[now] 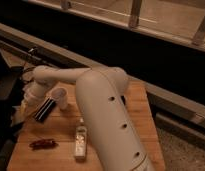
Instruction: Knock the eraser over
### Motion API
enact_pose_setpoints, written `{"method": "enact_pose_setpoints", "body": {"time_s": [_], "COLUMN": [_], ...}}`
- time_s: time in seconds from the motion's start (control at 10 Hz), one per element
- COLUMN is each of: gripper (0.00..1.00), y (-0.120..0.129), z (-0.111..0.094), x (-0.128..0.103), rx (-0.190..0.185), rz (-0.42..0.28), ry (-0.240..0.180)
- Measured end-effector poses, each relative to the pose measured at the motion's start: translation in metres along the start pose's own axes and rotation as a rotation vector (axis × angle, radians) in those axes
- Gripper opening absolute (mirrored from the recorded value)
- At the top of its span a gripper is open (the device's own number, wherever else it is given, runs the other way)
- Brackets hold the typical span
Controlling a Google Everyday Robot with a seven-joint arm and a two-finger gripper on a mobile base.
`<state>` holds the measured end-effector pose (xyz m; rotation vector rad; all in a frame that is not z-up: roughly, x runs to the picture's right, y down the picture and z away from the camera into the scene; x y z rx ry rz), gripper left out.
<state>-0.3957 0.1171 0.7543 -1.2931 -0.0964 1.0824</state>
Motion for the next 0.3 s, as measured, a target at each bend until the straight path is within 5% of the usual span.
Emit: {"method": "enact_pose_setpoints", "body": {"time_s": [0.3], "gripper": [0.07], "y": [-0.006], "z": [-0.050], "x": [0.013], "rx": [0.080], "rz": [0.029], "ry": [-0.064]}}
